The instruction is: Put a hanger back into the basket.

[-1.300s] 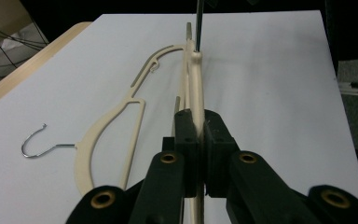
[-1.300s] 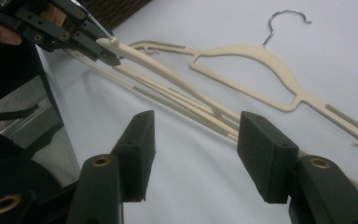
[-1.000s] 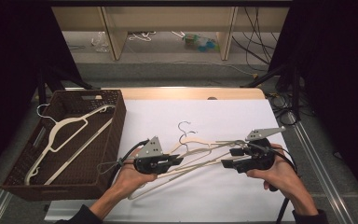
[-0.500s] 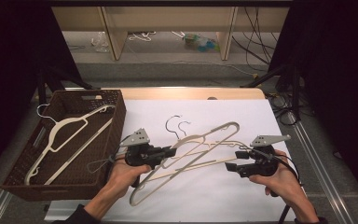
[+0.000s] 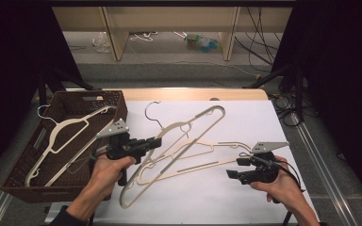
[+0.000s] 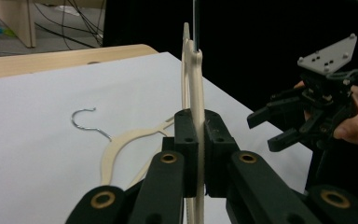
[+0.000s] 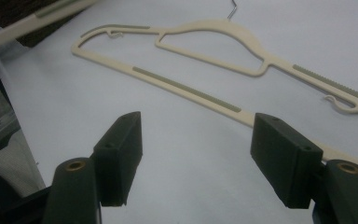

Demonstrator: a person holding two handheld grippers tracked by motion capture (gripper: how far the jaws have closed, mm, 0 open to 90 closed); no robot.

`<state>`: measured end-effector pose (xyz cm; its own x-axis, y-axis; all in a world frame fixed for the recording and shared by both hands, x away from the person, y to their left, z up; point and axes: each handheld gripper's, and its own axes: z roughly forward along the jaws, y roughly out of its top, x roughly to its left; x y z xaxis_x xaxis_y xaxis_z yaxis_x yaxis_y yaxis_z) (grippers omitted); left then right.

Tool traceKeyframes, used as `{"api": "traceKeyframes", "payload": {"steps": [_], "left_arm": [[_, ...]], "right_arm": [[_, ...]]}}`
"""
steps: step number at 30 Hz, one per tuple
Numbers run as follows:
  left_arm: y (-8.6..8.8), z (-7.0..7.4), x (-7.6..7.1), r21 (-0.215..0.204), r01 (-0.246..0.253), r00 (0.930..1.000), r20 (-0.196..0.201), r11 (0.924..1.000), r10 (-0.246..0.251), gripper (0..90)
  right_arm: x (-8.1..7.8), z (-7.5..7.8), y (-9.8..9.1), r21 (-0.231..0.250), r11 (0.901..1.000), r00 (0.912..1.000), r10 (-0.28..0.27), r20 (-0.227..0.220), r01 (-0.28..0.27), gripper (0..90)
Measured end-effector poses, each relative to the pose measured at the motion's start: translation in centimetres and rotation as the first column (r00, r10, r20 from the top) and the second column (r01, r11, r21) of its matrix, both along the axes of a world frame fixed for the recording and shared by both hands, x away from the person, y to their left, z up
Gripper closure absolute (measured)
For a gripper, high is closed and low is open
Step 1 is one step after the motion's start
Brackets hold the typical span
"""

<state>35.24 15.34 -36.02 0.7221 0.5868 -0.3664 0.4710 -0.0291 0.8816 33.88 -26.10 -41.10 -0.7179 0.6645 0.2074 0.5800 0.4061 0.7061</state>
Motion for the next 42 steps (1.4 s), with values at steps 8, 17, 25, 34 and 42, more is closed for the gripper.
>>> {"api": "traceKeyframes", "payload": {"steps": [8, 17, 25, 34, 42], "left_arm": [[2.6, 2.8, 0.1, -0.025, -0.066, 0.9973, -0.032, 0.9975, 0.066, 86.1], [5.4, 6.0, -0.1, -0.043, -0.115, 0.9934, -0.010, 0.9924, 0.114, 86.1], [10.8, 7.6, 0.0, -0.062, -0.221, 0.9751, -0.004, 0.9732, 0.222, 86.1], [17.5, 7.9, 1.2, -0.097, -0.287, 0.9579, -0.011, 0.9531, 0.287, 86.1], [22.3, 6.9, 2.3, -0.115, -0.345, 0.9382, -0.019, 0.9314, 0.346, 86.1]], "right_arm": [[0.0, -0.4, 0.4, -0.002, 0.9999, 0.9998, 0.011, -0.020, -0.011, 35.0], [0.0, -0.6, 0.5, -0.004, 0.9998, 0.9997, 0.017, -0.019, -0.017, 35.1], [0.0, -0.6, 0.4, -0.006, 0.9999, 0.9995, 0.016, -0.026, -0.016, 35.1], [0.0, -0.9, 0.6, -0.008, 0.9998, 0.9993, 0.019, -0.033, -0.019, 35.0], [0.0, -0.9, 0.7, -0.004, 0.9998, 0.9995, 0.019, -0.027, -0.019, 34.7]]}}
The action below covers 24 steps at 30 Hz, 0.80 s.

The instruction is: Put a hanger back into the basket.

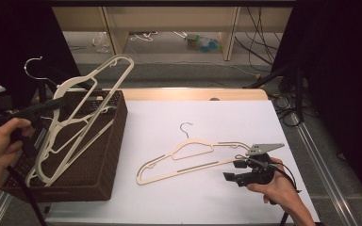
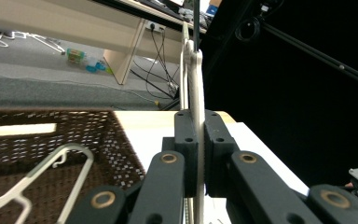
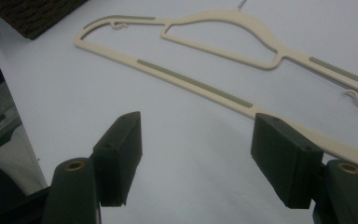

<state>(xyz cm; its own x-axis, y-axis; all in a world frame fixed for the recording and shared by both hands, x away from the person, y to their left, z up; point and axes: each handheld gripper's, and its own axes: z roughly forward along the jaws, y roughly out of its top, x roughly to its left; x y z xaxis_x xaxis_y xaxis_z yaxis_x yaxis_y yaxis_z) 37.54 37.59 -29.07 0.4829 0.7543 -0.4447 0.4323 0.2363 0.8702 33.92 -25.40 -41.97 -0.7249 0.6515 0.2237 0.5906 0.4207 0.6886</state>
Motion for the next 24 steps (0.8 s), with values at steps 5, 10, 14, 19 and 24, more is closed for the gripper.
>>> {"api": "traceKeyframes", "payload": {"steps": [5, 10, 14, 19, 24], "left_arm": [[1.5, -0.8, 0.7, 0.015, -0.006, 0.9999, -0.012, 0.9999, 0.006, 86.1], [2.7, -1.2, 1.5, 0.032, -0.001, 0.9995, -0.031, 0.9995, 0.002, 86.1], [3.6, -1.5, 2.0, 0.034, -0.005, 0.9990, -0.043, 0.9994, 0.007, 86.2], [4.5, -2.3, 2.5, 0.066, -0.007, 0.9982, -0.059, 0.9978, 0.011, 86.1], [5.1, -2.7, 2.9, 0.081, 0.036, 0.9973, -0.067, 0.9961, -0.031, 86.2]], "right_arm": [[0.0, -0.1, 0.1, 0.001, 1.0000, 1.0000, 0.006, 0.002, -0.006, 34.7], [0.0, -0.2, 0.1, 0.003, 1.0000, 1.0000, 0.004, -0.005, -0.004, 34.7], [0.0, -0.2, 0.1, 0.000, 1.0000, 1.0000, 0.006, -0.007, -0.006, 34.8], [0.0, -0.2, 0.1, 0.000, 0.9999, 0.9999, 0.014, -0.006, -0.014, 34.8], [0.0, -0.2, 0.1, 0.001, 0.9999, 0.9999, 0.015, -0.007, -0.015, 34.9]]}}
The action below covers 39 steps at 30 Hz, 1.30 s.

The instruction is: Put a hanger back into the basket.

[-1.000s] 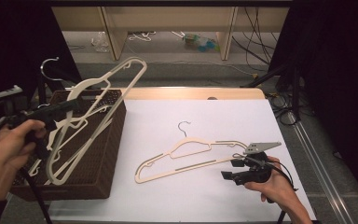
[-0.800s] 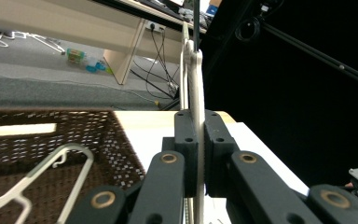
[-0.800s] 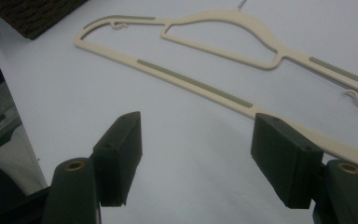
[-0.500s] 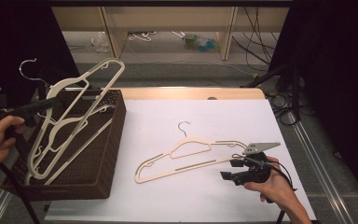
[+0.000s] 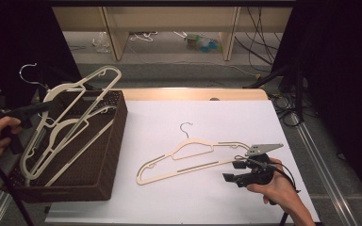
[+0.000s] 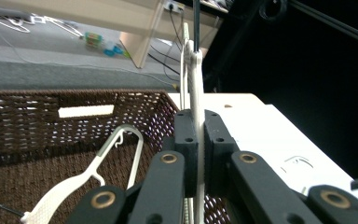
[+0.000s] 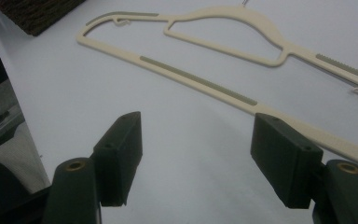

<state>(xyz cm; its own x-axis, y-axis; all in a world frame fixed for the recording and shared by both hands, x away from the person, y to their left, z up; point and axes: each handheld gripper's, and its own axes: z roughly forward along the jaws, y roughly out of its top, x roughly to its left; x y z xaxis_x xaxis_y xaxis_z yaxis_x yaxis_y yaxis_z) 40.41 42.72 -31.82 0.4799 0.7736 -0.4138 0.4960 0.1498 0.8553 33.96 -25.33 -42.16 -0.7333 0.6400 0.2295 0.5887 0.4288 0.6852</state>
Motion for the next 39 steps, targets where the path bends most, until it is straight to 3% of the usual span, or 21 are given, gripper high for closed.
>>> {"api": "traceKeyframes", "payload": {"steps": [9, 13, 16, 24, 27, 32, 35, 37, 39], "left_arm": [[1.7, -1.6, 0.0, 0.042, 0.033, 0.9992, -0.024, 0.9986, -0.032, 86.2], [2.0, -2.5, 0.0, 0.070, 0.048, 0.9976, -0.054, 0.9964, -0.044, 86.1], [2.2, -3.0, 0.0, 0.068, 0.061, 0.9957, -0.074, 0.9959, -0.056, 86.1], [2.0, -4.6, 0.6, 0.077, 0.047, 0.9889, -0.145, 0.9959, -0.035, 86.1], [1.5, -5.0, 1.1, 0.109, 0.040, 0.9841, -0.176, 0.9933, -0.020, 86.1], [0.7, -5.8, 1.9, 0.173, 0.011, 0.9671, -0.252, 0.9849, 0.034, 85.9], [0.3, -6.5, 2.3, 0.231, 0.009, 0.9549, -0.291, 0.9730, 0.060, 84.5], [0.1, -7.0, 2.4, 0.242, 0.014, 0.9480, -0.312, 0.9703, 0.064, 84.3], [0.3, -7.5, 2.4, 0.293, 0.002, 0.9371, -0.334, 0.9560, 0.100, 83.1]], "right_arm": [[0.0, 0.0, 0.0, 0.001, 1.0000, 1.0000, 0.003, -0.002, -0.003, 34.9], [0.0, -0.1, 0.1, 0.002, 1.0000, 1.0000, 0.004, -0.008, -0.004, 34.9], [0.0, -0.1, 0.1, 0.002, 1.0000, 1.0000, 0.004, -0.008, -0.004, 34.9], [0.0, -0.1, 0.1, 0.005, 1.0000, 1.0000, 0.006, -0.007, -0.005, 34.9], [0.0, -0.1, 0.0, 0.005, 1.0000, 1.0000, 0.005, -0.007, -0.005, 34.9], [0.0, -0.1, 0.0, 0.005, 1.0000, 0.9999, 0.007, -0.007, -0.007, 34.9], [0.0, -0.1, 0.0, 0.006, 0.9999, 0.9999, 0.009, -0.007, -0.008, 34.9], [0.0, -0.1, 0.0, 0.007, 0.9999, 0.9999, 0.009, -0.007, -0.009, 34.9], [0.0, -0.2, -0.1, 0.006, 1.0000, 0.9999, 0.008, -0.007, -0.008, 34.9]]}}
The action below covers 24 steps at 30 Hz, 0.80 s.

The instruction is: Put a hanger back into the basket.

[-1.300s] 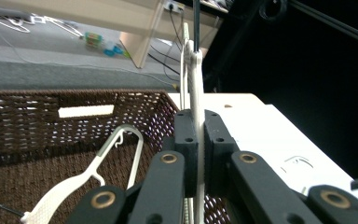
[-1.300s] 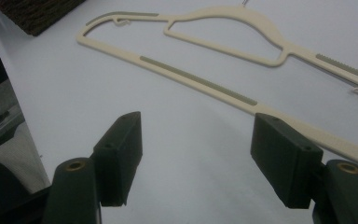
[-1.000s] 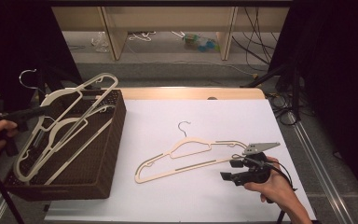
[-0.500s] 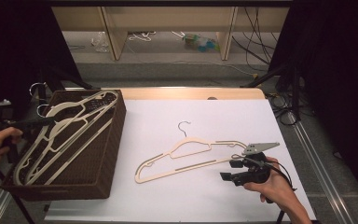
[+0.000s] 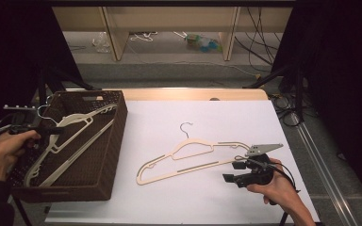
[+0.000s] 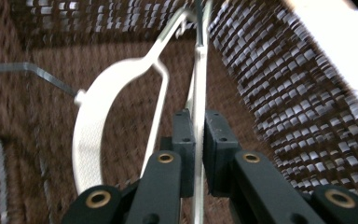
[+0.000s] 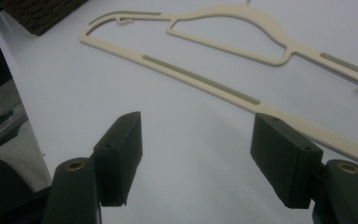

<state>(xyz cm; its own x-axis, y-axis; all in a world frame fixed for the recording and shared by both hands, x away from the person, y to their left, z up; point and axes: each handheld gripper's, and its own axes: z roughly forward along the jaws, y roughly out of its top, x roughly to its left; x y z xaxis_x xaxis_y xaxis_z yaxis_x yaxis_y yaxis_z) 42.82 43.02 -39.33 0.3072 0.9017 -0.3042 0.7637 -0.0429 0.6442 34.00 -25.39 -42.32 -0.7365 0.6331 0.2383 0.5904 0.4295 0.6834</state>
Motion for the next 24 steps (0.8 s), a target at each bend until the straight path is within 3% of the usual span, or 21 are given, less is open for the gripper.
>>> {"api": "traceKeyframes", "payload": {"steps": [4, 6, 8, 10, 13, 16, 18, 22, 24], "left_arm": [[0.5, -0.6, -0.2, 0.000, -0.057, 0.9983, -0.012, 0.9984, 0.057, 78.5], [0.7, -0.3, -0.5, 0.032, -0.089, 0.9960, -0.001, 0.9955, 0.089, 68.3], [0.9, 0.2, -0.7, 0.004, -0.112, 0.9935, 0.019, 0.9937, 0.112, 67.9], [0.9, 0.9, -1.1, -0.013, -0.150, 0.9877, 0.042, 0.9886, 0.150, 60.1], [0.5, 1.8, -1.6, -0.011, -0.138, 0.9867, 0.086, 0.9904, 0.138, 57.3], [-0.4, 2.9, -2.3, -0.023, -0.138, 0.9807, 0.137, 0.9902, 0.140, 50.3], [-1.6, 3.8, -3.0, -0.004, -0.129, 0.9766, 0.173, 0.9916, 0.128, 44.0], [-3.7, 5.0, -4.8, -0.042, -0.034, 0.9687, 0.244, 0.9986, 0.043, 36.4], [-4.9, 5.7, -5.8, -0.009, -0.024, 0.9656, 0.259, 0.9997, 0.025, 33.4]], "right_arm": [[0.0, -0.1, 0.0, 0.002, 1.0000, 1.0000, -0.003, -0.004, 0.003, 34.9], [0.0, -0.1, 0.0, 0.003, 1.0000, 1.0000, 0.003, -0.008, -0.003, 34.9], [0.0, -0.1, 0.0, 0.003, 1.0000, 1.0000, -0.001, -0.007, 0.001, 34.9], [0.0, -0.2, 0.1, 0.003, 1.0000, 1.0000, 0.000, -0.003, 0.000, 34.9], [0.1, -0.2, 0.1, 0.004, 1.0000, 1.0000, -0.001, -0.006, 0.001, 34.8], [0.1, -0.2, -0.1, 0.007, 1.0000, 1.0000, -0.004, -0.001, 0.004, 34.6], [0.1, -0.2, -0.1, 0.010, 0.9999, 1.0000, -0.004, -0.002, 0.004, 34.4], [0.1, -0.1, -0.2, 0.012, 0.9998, 0.9999, -0.014, 0.009, 0.014, 33.1], [0.2, -0.1, -0.2, 0.011, 0.9998, 0.9998, -0.019, 0.009, 0.019, 31.4]]}}
